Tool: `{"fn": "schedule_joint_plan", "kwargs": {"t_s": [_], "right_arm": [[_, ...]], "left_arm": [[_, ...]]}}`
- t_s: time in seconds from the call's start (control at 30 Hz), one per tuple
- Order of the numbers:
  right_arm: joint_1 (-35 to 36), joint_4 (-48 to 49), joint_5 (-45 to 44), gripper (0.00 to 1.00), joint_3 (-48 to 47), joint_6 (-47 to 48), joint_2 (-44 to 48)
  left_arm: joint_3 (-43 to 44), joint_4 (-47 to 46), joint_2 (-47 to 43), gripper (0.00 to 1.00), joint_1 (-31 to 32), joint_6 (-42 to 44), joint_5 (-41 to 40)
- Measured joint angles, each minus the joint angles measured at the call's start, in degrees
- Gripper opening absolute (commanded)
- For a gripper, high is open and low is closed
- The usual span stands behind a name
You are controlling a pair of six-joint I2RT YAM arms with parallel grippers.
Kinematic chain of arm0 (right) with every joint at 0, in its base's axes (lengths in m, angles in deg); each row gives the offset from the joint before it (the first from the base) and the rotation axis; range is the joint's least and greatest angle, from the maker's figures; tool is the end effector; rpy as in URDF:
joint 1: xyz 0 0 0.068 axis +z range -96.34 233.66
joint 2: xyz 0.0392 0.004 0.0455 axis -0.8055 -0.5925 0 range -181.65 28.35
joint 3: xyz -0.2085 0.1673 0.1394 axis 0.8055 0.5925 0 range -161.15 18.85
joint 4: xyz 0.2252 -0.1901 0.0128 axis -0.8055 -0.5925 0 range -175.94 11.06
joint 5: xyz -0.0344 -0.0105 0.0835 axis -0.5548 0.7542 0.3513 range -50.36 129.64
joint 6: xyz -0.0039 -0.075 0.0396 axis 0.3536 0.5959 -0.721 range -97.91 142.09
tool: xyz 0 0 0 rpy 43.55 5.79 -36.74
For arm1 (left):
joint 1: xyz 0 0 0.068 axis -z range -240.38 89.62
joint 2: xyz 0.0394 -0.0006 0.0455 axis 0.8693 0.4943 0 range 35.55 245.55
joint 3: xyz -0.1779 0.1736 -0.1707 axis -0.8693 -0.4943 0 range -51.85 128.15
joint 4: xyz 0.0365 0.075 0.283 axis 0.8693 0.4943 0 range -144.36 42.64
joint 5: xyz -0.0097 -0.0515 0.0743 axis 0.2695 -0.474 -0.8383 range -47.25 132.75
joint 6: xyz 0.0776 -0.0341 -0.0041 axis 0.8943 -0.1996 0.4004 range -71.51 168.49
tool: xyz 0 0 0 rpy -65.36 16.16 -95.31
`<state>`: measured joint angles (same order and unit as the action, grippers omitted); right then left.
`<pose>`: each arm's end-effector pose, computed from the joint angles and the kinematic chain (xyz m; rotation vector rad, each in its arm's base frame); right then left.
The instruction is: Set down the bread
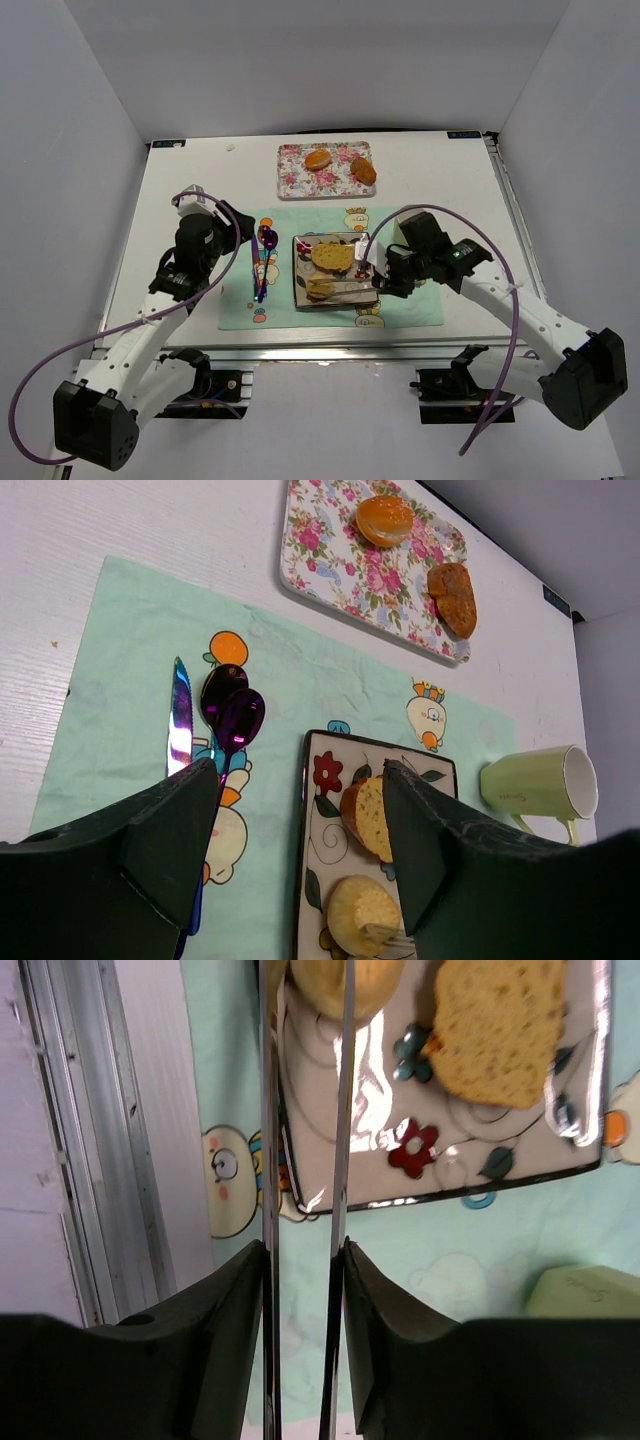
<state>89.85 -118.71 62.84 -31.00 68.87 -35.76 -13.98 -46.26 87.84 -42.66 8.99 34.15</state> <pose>0.1943 0.1785 0.2512 -1.7455 1.7275 0.4275 0.2544 -0.0696 0.2773 -0.4746 1.9366 -0.5056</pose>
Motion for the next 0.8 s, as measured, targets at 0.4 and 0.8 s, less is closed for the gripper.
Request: {"fn": "schedule_joint_plan", "kwargs": {"t_s": [0.4, 0.8], "right_arm": [[-0.50, 3.56, 0.98, 0.24, -10.47, -7.34, -0.13], [-36.33, 13.29, -4.52, 0.00, -24.22, -24.24, -16.48]], "left_arm": [[0.00, -0.37, 0.35, 0.75, 0.00, 0.04, 0.66], [-2.03, -6.19, 1.99, 0.08, -0.04, -0.96, 8.85]]}}
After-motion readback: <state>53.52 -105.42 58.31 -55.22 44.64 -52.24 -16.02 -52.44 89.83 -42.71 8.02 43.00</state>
